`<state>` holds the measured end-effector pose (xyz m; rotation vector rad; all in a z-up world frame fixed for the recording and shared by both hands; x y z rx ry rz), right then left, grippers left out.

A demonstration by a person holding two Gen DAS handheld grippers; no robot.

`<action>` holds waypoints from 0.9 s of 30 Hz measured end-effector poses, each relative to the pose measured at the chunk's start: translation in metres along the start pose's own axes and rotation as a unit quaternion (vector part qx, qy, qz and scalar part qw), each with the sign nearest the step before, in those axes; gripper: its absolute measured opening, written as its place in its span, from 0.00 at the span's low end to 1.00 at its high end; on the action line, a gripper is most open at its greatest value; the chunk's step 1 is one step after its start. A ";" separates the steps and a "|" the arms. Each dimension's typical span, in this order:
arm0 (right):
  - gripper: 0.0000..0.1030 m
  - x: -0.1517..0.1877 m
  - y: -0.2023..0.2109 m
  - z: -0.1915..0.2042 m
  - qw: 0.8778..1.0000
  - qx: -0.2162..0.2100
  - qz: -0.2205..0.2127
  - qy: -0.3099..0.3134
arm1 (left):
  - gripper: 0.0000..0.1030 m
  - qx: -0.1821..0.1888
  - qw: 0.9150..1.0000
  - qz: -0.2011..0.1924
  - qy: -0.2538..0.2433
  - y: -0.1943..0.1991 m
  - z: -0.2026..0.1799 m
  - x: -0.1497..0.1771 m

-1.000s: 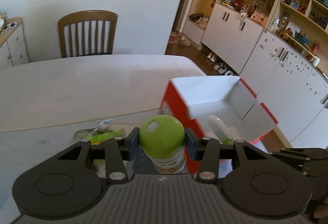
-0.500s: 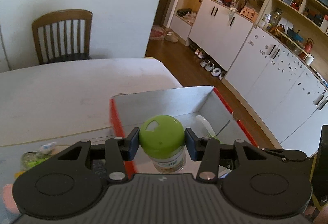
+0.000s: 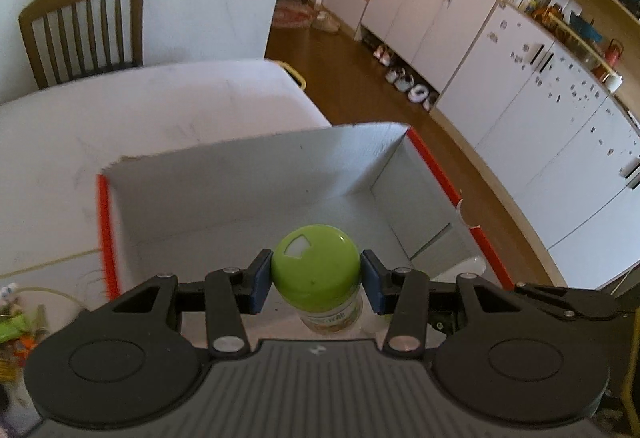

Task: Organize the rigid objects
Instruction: 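Carry the jar and glue stick with both tools over the red shoebox, then open both tools to drop the jar and glue stick into the box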

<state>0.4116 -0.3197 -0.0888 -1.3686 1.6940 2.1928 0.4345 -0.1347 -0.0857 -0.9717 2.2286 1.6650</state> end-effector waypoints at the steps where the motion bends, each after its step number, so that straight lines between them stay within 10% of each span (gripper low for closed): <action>1: 0.15 -0.001 -0.001 0.000 1.000 -0.001 0.000 0.001 | 0.45 0.001 1.000 0.008 0.002 -0.007 -0.001 -0.001; 27: 0.15 -0.021 -0.050 -0.020 0.996 -0.020 0.079 -0.025 | 0.44 -0.006 0.997 0.067 0.024 -0.087 0.001 -0.028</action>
Point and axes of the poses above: each gripper's, at about its wrist camera, not at the fingertips, and y roughly against the way its jaws point, z to its left, x to its underside, the point moved 3 cm from there along -y, roughly the way its jaws point, and after that the axes turned 9 degrees about y, right-handed, at the moved point
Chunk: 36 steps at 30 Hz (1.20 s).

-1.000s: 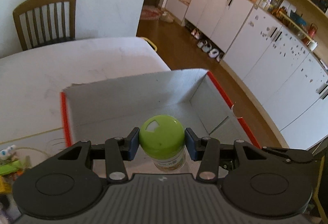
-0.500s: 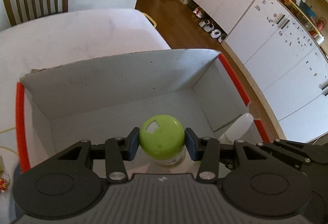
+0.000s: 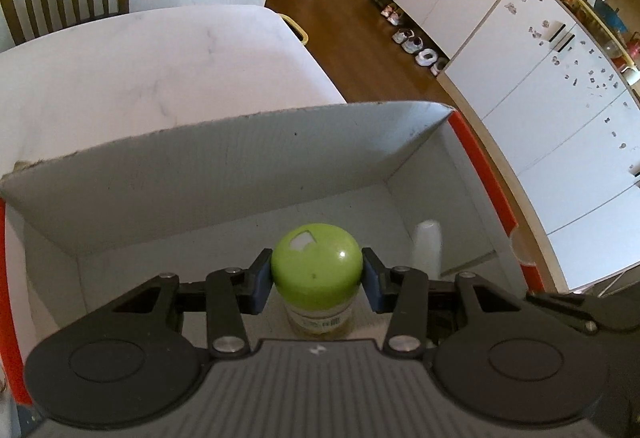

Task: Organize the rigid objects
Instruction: 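Open both tools to drop the jar and glue stick into the box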

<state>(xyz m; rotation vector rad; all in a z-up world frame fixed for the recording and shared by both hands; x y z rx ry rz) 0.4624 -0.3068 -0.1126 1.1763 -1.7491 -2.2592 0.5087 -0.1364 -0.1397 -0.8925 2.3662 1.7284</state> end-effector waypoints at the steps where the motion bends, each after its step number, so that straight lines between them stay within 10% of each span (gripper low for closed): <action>1: 0.16 0.000 0.000 0.000 1.000 -0.001 0.001 0.001 | 0.44 -0.003 1.000 0.000 0.000 -0.002 -0.001 -0.001; 19: 0.42 -0.001 0.014 0.004 0.999 -0.026 -0.010 0.015 | 0.60 -0.057 0.997 0.008 0.048 0.000 0.020 0.003; 36: 0.63 0.007 0.055 0.006 0.999 -0.019 -0.046 0.018 | 0.60 -0.029 0.998 -0.053 0.032 0.067 0.010 0.021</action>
Point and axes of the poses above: each gripper's, at about its wrist camera, not at the fingertips, and y roughly against the way its jaws point, z to its left, x to its underside, the point moved 3 cm from there along -y, roughly the way its jaws point, and after that the axes turned 9 degrees about y, right-handed, at the moved point
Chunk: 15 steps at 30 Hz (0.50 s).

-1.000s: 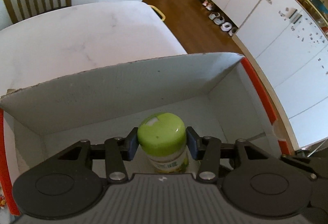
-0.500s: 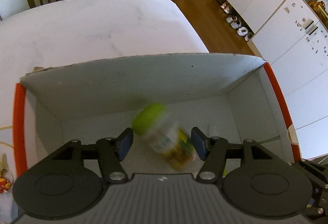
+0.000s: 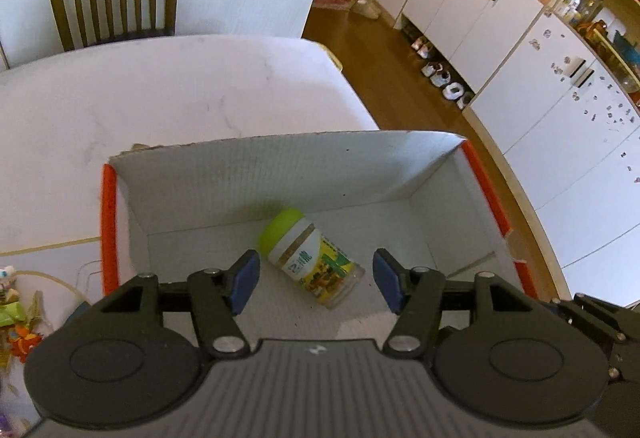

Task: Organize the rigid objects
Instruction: 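Open both tools to drop the jar and glue stick into the box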

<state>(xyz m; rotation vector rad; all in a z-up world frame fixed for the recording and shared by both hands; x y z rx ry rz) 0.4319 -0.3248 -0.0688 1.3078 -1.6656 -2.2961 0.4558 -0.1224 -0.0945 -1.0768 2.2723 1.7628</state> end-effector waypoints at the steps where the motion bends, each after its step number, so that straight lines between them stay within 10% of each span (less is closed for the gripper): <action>1: 0.63 0.000 0.002 0.001 1.000 0.001 -0.002 0.000 | 0.60 0.002 1.000 -0.004 -0.003 0.005 -0.001 0.002; 15: 0.74 0.008 0.039 0.042 0.999 0.013 -0.034 0.000 | 0.69 0.037 0.996 -0.058 -0.062 0.084 0.008 0.034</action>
Point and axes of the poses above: each gripper's, at about its wrist camera, not at the fingertips, and y roughly against the way its jaws point, z to its left, x to its underside, the point moved 3 cm from there along -y, roughly the way its jaws point, and after that the axes turned 9 degrees about y, right-handed, at the moved point
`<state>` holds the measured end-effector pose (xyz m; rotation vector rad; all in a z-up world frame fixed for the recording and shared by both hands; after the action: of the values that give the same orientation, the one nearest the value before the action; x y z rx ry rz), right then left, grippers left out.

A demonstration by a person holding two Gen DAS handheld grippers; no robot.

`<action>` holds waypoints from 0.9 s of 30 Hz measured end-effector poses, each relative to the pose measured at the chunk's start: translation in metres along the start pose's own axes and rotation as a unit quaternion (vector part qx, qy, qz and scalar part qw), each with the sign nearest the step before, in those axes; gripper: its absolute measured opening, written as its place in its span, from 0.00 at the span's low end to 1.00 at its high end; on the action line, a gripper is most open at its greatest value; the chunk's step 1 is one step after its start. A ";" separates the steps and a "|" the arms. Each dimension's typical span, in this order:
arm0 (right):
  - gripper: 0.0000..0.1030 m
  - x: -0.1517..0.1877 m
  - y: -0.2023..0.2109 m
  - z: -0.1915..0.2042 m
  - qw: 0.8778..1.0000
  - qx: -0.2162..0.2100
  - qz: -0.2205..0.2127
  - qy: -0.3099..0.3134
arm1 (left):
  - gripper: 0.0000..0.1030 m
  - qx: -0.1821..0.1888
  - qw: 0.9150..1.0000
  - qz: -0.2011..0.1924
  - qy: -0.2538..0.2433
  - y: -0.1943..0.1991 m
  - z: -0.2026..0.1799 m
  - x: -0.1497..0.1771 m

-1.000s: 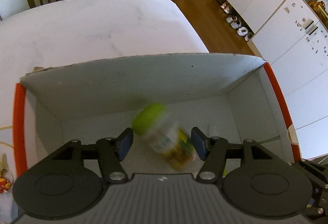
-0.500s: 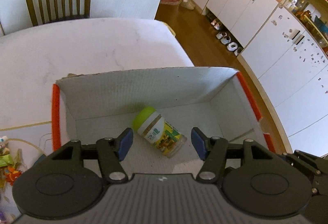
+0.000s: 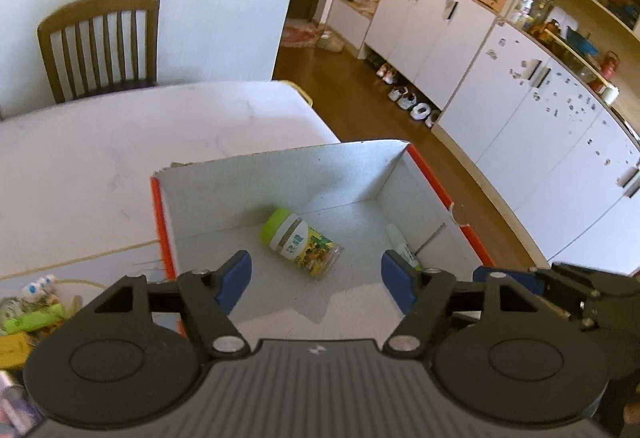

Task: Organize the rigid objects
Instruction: 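Open both tools to drop the jar and glue stick into the box, then move both tools back to the remaining items on the table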

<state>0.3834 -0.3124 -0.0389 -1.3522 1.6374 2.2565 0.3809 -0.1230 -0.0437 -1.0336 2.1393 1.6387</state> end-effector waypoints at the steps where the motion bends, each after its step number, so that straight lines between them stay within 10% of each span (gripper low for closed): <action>1: 0.74 0.000 0.003 0.003 1.000 0.002 -0.003 0.001 | 0.69 0.000 1.000 -0.003 -0.005 0.005 0.000 0.001; 27: 0.86 0.037 0.045 0.147 0.997 -0.022 -0.073 0.029 | 0.96 0.045 0.996 -0.072 -0.041 0.129 0.105 0.047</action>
<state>0.2482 -0.2323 -0.0207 -1.5067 1.4601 2.2019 0.2392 -0.0298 -0.0108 -1.0481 2.0164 1.4804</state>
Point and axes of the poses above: each gripper's, at about its wrist camera, not at the fingertips, and y roughly against the way its jaws point, z to its left, x to its underside, the point moved 3 cm from there along -y, roughly the way its jaws point, and after that the axes turned 9 degrees about y, right-handed, at the moved point
